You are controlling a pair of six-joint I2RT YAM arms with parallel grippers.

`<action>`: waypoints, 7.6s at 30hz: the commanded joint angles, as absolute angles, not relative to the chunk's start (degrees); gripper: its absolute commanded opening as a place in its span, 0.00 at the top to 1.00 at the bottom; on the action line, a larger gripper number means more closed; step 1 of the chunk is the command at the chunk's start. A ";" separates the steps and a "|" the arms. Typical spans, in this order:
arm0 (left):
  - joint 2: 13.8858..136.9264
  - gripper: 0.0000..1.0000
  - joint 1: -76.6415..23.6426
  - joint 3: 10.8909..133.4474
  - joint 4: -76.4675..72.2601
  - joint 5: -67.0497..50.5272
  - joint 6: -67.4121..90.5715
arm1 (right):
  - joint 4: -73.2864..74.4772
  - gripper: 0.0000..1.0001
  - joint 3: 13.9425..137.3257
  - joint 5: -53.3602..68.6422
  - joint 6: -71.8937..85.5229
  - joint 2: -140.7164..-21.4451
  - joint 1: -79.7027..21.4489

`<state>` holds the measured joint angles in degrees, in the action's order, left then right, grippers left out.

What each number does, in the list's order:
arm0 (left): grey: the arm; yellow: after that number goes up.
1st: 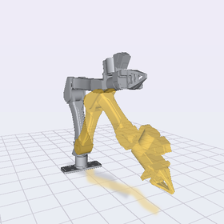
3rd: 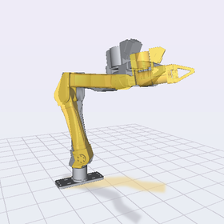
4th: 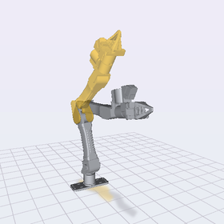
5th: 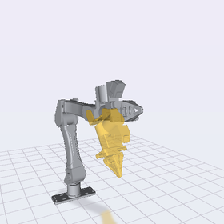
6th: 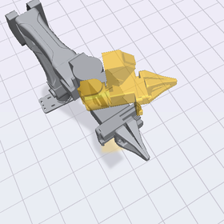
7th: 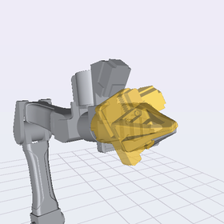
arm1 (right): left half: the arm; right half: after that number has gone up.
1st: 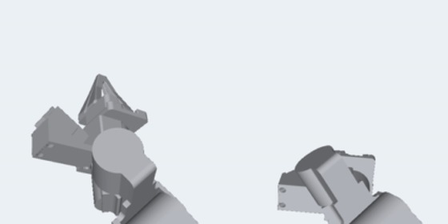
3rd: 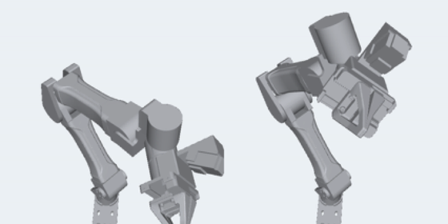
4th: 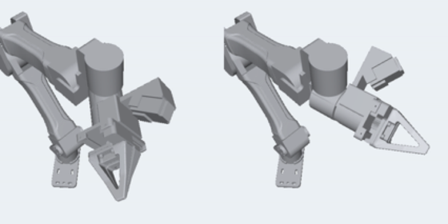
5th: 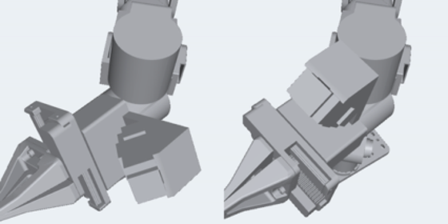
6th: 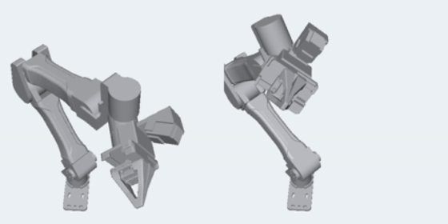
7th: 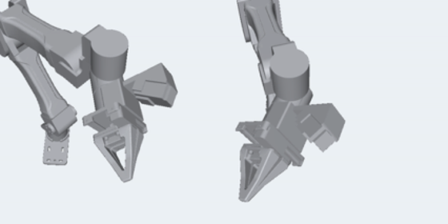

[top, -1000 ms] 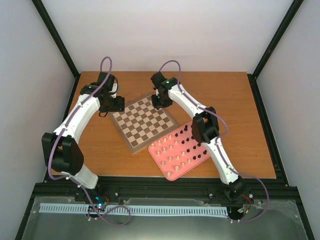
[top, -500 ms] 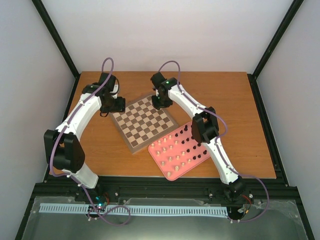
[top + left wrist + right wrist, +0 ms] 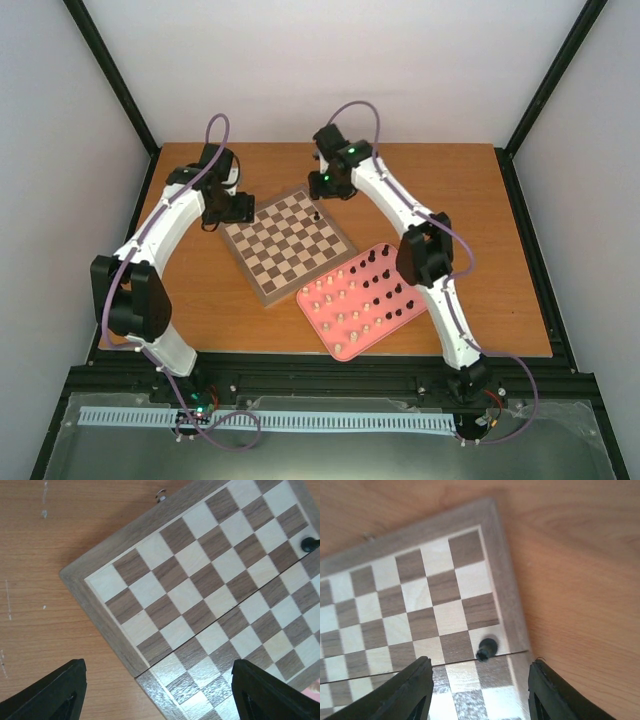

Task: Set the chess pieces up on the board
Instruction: Place the chess piece on the chessboard, then pick up the chess piece from the chessboard, then place the chess piece on the chessboard, then pick up the chess piece from the storage box.

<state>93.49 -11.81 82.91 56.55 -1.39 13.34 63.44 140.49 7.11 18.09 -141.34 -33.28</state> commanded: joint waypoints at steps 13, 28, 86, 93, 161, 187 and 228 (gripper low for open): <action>114.57 0.27 -29.61 109.10 58.57 -4.67 11.02 | 58.48 0.39 116.03 3.05 17.42 -118.98 -18.58; 130.68 0.36 -31.09 122.89 61.87 1.35 14.67 | 59.60 0.39 110.74 3.02 13.60 -115.67 -12.50; 138.10 0.76 -29.09 127.27 60.84 -2.37 13.79 | 60.20 0.39 109.10 2.63 12.87 -117.07 -11.33; 138.50 0.77 -29.09 127.27 60.82 -2.71 13.81 | 60.15 0.38 109.20 2.59 12.92 -117.07 -11.22; 146.58 0.81 -21.95 140.03 59.07 -0.77 14.94 | 61.90 0.38 109.98 1.41 12.23 -118.83 -10.81; 144.46 0.48 -21.99 139.43 59.39 -1.54 13.20 | 61.84 0.36 110.16 1.71 12.39 -118.14 -10.81; 111.51 0.09 -23.37 109.78 62.14 1.11 10.63 | 59.11 0.42 65.26 6.31 14.87 -91.96 -12.89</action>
